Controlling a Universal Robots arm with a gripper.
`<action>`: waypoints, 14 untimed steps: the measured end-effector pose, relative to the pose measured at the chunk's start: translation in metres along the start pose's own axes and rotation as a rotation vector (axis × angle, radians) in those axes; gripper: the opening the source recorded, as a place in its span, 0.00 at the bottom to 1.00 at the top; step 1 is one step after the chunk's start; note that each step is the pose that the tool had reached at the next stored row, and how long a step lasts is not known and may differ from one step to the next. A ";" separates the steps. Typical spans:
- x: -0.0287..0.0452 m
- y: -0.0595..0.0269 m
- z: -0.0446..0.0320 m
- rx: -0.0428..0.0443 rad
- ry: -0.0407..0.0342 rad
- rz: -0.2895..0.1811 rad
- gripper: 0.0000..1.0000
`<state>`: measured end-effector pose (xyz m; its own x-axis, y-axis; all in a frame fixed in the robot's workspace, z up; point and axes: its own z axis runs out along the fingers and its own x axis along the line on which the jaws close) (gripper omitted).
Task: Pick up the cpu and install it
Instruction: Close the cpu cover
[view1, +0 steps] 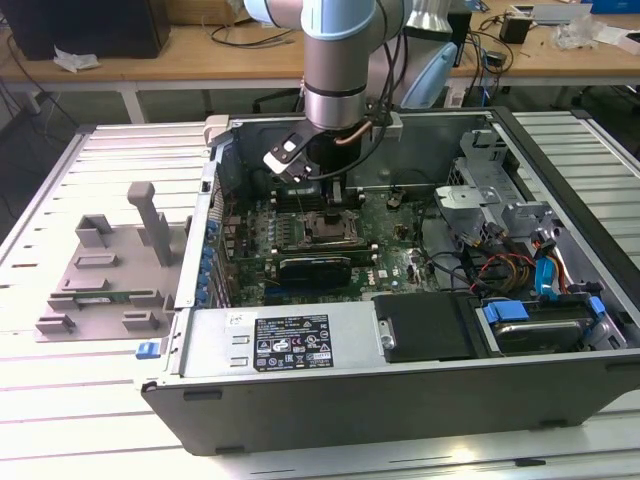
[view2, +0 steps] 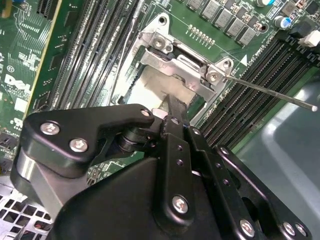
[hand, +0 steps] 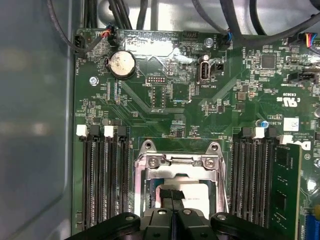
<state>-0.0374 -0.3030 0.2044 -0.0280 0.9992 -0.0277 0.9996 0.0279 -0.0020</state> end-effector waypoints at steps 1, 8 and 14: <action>0.0000 0.0000 0.0006 0.0002 -0.0003 0.000 0.11; 0.0000 0.0051 0.0017 -0.0004 0.0005 0.000 0.11; -0.0001 0.0051 -0.0035 -0.0005 0.0007 0.000 0.11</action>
<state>-0.0322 -0.3029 0.2079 -0.0279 0.9992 -0.0271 0.9996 0.0279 -0.0016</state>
